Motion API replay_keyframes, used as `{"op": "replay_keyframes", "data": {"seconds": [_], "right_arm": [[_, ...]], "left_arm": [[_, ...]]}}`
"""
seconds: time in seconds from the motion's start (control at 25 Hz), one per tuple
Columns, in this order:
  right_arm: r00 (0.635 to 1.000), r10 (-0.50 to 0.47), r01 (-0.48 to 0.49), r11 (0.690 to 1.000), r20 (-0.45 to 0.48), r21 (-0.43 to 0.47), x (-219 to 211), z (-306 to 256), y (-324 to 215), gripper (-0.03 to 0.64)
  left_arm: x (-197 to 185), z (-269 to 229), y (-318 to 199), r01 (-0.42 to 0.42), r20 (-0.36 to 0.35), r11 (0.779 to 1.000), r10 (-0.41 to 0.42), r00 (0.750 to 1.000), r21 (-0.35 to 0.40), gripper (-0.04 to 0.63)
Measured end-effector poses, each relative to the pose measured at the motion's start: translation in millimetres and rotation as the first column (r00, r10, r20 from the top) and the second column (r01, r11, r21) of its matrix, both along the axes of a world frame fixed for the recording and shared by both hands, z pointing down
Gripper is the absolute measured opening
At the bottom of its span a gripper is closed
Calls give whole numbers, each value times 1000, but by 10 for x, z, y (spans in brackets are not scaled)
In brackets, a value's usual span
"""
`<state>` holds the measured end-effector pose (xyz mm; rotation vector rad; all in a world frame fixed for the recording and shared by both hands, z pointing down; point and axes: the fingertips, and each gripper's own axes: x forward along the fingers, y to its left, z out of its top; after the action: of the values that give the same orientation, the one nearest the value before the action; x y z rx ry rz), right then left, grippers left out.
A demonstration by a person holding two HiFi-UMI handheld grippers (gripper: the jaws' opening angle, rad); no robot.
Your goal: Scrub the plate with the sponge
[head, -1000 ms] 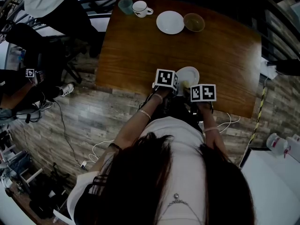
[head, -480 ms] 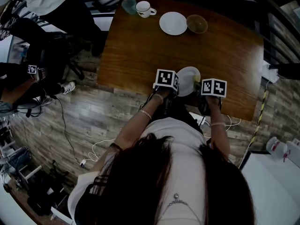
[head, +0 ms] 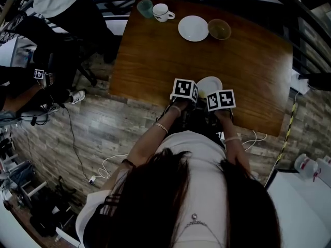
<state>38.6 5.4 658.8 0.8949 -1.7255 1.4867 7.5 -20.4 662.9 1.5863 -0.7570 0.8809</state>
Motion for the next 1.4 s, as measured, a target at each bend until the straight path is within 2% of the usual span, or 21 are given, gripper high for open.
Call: {"op": "replay_keyframes", "data": {"seconds": [0.12,0.28,0.4,0.48,0.68,0.84,1.12,1.4], "right_arm": [[999,30,-30,999,-40,22,233,-1,-136,67],[978,133,-116,987,-158,114,705,-33,-436,67],[967,168,-139,977,-192,160,739,-56,-483,67],[973,145,-116,979,-179,165,570,-54,-433,67],[998,38,-34,996,-47,84,64,-17,-282,67],[1000,-7,8,999,-8,52,10,10,-269,67],[989,113,-103,989,-92,105,484,12,-547,67],[974,181,-162,977,-138,137,786,0,-607,67]], "left_arm": [[12,-15,16,-12,6,1000,12,1000,6,72],[16,-18,26,-12,2,1000,12,1000,9,72],[11,-22,34,-13,2,1000,13,1000,9,72],[2,-24,36,-14,2,1000,14,1000,6,72],[7,-14,20,-15,-1,1000,15,1000,0,72],[19,-2,19,-13,-11,1000,13,1000,-8,71],[13,11,-12,-15,-11,1000,15,1000,0,71],[25,23,-23,-17,-14,1000,17,1000,-2,71]]}}
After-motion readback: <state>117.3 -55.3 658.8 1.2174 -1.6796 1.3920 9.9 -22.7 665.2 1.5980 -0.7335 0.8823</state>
